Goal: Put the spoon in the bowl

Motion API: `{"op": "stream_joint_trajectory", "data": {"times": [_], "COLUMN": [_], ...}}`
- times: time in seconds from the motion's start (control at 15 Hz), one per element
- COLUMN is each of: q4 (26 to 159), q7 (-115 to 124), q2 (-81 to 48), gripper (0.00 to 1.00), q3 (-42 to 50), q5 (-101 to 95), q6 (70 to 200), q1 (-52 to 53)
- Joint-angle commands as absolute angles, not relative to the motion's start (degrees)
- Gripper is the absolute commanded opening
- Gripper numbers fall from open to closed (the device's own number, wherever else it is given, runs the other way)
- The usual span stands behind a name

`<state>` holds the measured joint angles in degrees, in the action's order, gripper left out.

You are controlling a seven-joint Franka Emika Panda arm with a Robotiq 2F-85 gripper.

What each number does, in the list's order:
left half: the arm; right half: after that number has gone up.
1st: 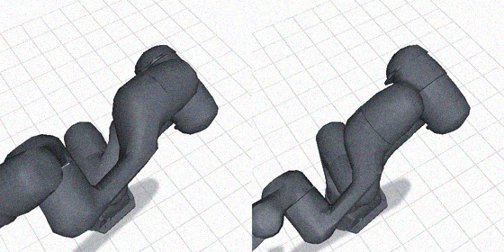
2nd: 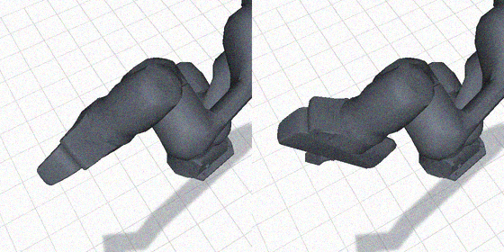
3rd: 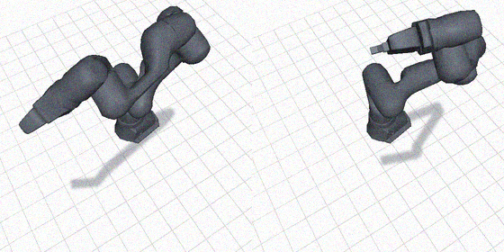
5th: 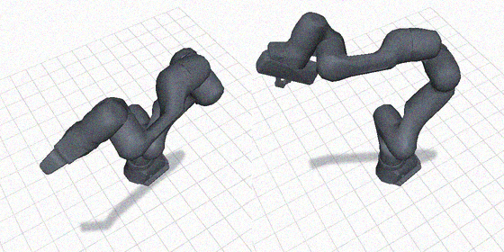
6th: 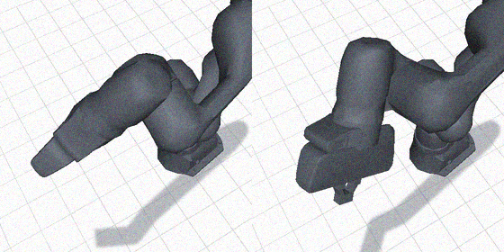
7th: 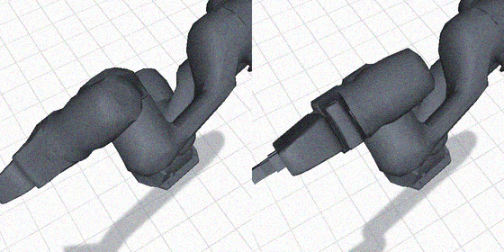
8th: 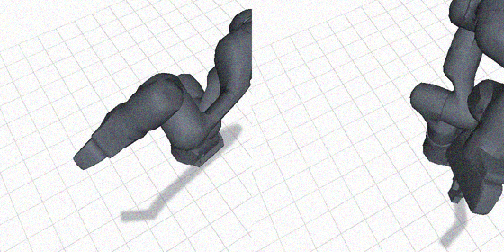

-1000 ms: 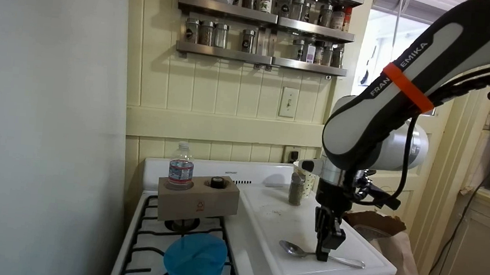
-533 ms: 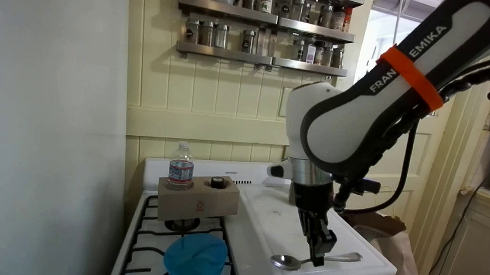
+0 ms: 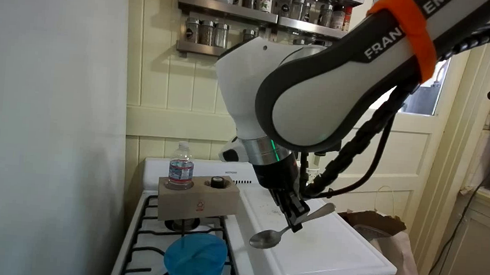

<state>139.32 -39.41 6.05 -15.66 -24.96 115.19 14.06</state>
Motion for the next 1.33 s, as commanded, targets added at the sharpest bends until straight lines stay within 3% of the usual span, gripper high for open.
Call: {"op": "stream_joint_trajectory", "data": {"times": [0.0, 0.07, 0.4, 0.93, 1.27], "q4": [139.09, 138.59, 132.99, 133.43, 132.05], "q7": [-39.39, -39.22, -43.08, -69.32, -74.69], "q2": [5.56, 4.82, 2.01, -1.12, -1.31], "gripper": [0.10, 0.02, 0.02, 0.02, 0.02], "q3": [-15.08, -14.86, -14.68, -15.29, -16.85], "q5": [-25.38, -26.97, -33.81, -18.75, -21.32], "q6": [115.03, 116.97, 119.73, 128.46, 127.34], "q1": [14.62, 14.29, 14.21, 14.70, 15.88]}}
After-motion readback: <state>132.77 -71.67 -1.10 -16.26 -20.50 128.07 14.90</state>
